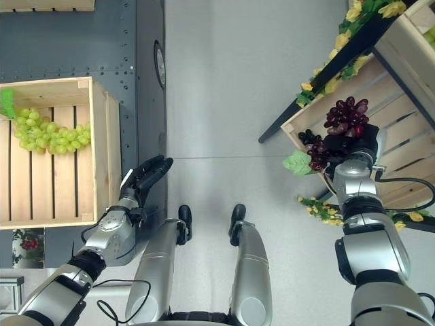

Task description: Pick up the fruits from the basket on one side to the basket on the other side

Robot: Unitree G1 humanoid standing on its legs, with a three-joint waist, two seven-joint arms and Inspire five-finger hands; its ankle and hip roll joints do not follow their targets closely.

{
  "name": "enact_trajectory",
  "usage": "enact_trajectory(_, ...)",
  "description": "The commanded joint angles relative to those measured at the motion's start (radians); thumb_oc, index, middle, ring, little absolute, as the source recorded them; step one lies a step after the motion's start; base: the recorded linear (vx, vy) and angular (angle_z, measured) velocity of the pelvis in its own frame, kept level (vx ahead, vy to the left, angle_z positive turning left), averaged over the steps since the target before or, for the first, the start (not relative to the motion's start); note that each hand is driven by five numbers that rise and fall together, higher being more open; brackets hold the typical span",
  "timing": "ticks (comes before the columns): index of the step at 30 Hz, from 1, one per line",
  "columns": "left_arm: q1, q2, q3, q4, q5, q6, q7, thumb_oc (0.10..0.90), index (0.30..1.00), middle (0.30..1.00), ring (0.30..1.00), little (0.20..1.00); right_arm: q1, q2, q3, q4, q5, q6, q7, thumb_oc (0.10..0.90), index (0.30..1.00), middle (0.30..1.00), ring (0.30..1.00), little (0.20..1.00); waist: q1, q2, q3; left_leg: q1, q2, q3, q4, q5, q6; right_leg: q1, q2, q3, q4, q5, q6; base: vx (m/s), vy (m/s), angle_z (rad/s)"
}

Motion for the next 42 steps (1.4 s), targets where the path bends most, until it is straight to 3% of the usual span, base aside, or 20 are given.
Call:
enact_trajectory(1, -0.008, -0.001, -0.025, -0.113, -0.015, -0.094, -0.023, 0.8, 0.9, 0.9, 0.9, 0.9, -0.1, -0.218, 0.04, 0.023, -0.095, 0.03, -0.168, 0.4, 0.3, 0.3, 0.3, 0.3, 0.006, 0.05, -0.015, 0.064, -0.019, 0.022, -0.022, -0.111, -0.005, 0.063, 0.031, -0.051, 0.072, -0.097, -0.046, 0.02, 0.004, 0.03)
enact_trajectory(11, 0.017, 0.01, -0.047, -0.163, -0.03, -0.098, -0.01, 0.8, 0.9, 0.9, 0.9, 0.9, -0.114, -0.268, 0.064, 0.09, -0.172, 0.125, -0.225, 0.4, 0.3, 0.3, 0.3, 0.3, 0.002, 0.064, -0.015, 0.041, -0.025, 0.028, -0.026, -0.106, -0.007, 0.027, 0.034, -0.043, 0.089, -0.105, -0.053, 0.01, 0.006, 0.02)
enact_trajectory(21, 0.037, 0.027, -0.057, -0.221, -0.014, -0.088, -0.006, 0.8, 0.9, 0.9, 0.9, 0.9, -0.054, -0.311, 0.03, 0.095, -0.161, 0.142, -0.241, 0.4, 0.3, 0.3, 0.3, 0.3, -0.007, 0.057, -0.015, 0.046, -0.021, 0.037, -0.031, -0.11, -0.001, 0.027, 0.037, -0.041, 0.078, -0.097, -0.046, 0.02, 0.002, 0.0)
enact_trajectory(22, 0.038, 0.028, -0.056, -0.222, -0.014, -0.086, -0.008, 0.8, 0.9, 0.9, 0.9, 0.9, -0.051, -0.311, 0.029, 0.093, -0.164, 0.145, -0.235, 0.562, 0.542, 0.542, 0.542, 0.542, -0.008, 0.057, -0.015, 0.045, -0.021, 0.037, -0.03, -0.111, -0.001, 0.026, 0.038, -0.04, 0.079, -0.096, -0.045, 0.0, 0.0, 0.0)
enact_trajectory(23, 0.037, 0.028, -0.056, -0.222, -0.017, -0.08, -0.011, 0.8, 0.9, 0.9, 0.9, 0.9, -0.045, -0.309, 0.031, 0.086, -0.165, 0.13, -0.214, 0.8, 0.9, 0.9, 0.9, 0.9, -0.01, 0.055, -0.015, 0.048, -0.022, 0.038, -0.03, -0.111, 0.0, 0.028, 0.041, -0.038, 0.076, -0.096, -0.045, 0.0, 0.0, 0.0)
enact_trajectory(32, 0.052, 0.027, -0.056, -0.244, -0.012, -0.068, -0.021, 0.8, 0.9, 0.9, 0.9, 0.9, -0.032, -0.295, 0.084, -0.02, -0.257, 0.116, -0.15, 0.8, 0.9, 0.9, 0.9, 0.9, -0.017, 0.038, -0.015, 0.06, -0.01, 0.053, -0.028, -0.117, 0.003, 0.039, 0.051, -0.041, 0.055, -0.086, -0.046, 0.01, 0.012, -0.01)
enact_trajectory(42, 0.067, 0.04, -0.048, -0.234, 0.011, -0.042, -0.057, 0.8, 0.9, 0.9, 0.9, 0.9, -0.039, -0.284, 0.152, -0.048, -0.352, 0.091, -0.053, 0.8, 0.9, 0.9, 0.9, 0.9, -0.011, -0.028, -0.015, 0.062, 0.014, 0.054, 0.006, -0.143, 0.011, 0.061, 0.071, -0.065, 0.004, -0.051, -0.032, 0.01, -0.012, -0.03)
